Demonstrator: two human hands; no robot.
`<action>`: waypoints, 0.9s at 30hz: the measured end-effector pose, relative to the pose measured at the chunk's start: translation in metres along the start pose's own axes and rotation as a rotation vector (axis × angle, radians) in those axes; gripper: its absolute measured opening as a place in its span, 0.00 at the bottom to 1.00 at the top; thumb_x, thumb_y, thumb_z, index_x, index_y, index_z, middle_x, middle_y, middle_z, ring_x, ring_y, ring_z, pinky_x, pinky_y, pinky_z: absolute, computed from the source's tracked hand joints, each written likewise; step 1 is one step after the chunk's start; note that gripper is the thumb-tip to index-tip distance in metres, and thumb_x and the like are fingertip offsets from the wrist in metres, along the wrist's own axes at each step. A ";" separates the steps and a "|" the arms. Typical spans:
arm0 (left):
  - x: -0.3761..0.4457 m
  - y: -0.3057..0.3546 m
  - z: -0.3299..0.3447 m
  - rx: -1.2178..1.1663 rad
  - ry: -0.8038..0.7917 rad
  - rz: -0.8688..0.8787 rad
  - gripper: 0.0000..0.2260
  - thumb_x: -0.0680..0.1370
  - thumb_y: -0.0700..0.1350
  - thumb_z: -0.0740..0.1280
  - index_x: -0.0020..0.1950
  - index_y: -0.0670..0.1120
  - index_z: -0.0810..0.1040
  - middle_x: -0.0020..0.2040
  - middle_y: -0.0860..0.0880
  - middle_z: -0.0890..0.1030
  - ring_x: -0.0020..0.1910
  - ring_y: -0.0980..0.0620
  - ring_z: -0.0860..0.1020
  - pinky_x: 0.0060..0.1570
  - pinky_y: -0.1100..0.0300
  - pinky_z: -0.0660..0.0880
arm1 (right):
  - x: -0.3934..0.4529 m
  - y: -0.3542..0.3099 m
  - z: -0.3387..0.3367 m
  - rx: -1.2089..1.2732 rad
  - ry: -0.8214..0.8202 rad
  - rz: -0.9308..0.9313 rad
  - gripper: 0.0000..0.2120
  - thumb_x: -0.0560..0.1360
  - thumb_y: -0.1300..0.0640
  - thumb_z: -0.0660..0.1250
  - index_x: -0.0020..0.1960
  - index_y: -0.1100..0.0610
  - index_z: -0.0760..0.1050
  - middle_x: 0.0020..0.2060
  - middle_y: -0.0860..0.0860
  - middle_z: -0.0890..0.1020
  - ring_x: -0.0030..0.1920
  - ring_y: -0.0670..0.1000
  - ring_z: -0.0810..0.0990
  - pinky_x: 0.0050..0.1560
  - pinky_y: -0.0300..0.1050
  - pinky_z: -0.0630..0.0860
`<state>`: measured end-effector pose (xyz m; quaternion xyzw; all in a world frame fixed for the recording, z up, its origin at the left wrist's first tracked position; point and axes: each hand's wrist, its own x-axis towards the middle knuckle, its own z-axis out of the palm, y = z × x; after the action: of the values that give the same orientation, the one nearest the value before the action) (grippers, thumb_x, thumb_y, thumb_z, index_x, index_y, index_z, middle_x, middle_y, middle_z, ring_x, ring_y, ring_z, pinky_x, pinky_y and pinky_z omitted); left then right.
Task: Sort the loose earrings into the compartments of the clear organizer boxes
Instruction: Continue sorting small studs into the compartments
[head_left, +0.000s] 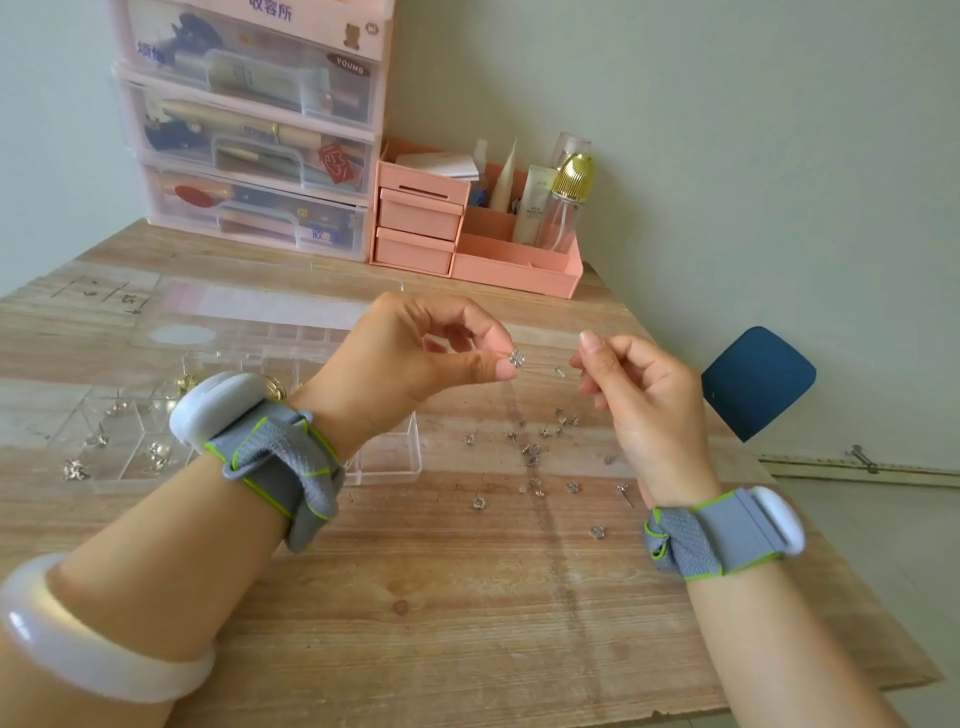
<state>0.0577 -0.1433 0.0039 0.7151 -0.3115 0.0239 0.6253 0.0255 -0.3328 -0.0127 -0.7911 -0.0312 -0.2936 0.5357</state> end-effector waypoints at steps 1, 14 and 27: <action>0.000 0.000 0.000 -0.002 0.006 -0.004 0.08 0.61 0.49 0.72 0.36 0.47 0.80 0.34 0.55 0.80 0.36 0.56 0.74 0.43 0.65 0.71 | 0.000 0.000 0.000 -0.008 -0.001 0.003 0.12 0.75 0.52 0.66 0.35 0.55 0.77 0.30 0.51 0.78 0.32 0.50 0.71 0.35 0.41 0.70; 0.000 -0.003 0.001 0.038 0.027 -0.030 0.09 0.62 0.49 0.72 0.38 0.46 0.80 0.39 0.46 0.80 0.40 0.49 0.75 0.49 0.58 0.75 | 0.003 0.005 -0.005 -0.074 0.038 0.027 0.12 0.75 0.53 0.66 0.34 0.52 0.76 0.26 0.46 0.77 0.27 0.41 0.70 0.35 0.38 0.70; 0.001 -0.006 0.000 0.003 0.075 -0.053 0.05 0.67 0.42 0.72 0.39 0.43 0.79 0.40 0.46 0.79 0.38 0.54 0.74 0.42 0.68 0.73 | -0.001 -0.002 -0.007 -0.031 -0.252 0.032 0.03 0.72 0.59 0.69 0.39 0.54 0.79 0.31 0.45 0.80 0.31 0.40 0.74 0.36 0.33 0.71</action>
<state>0.0618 -0.1435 -0.0009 0.7228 -0.2686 0.0347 0.6358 0.0207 -0.3373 -0.0097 -0.8302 -0.0812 -0.1838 0.5199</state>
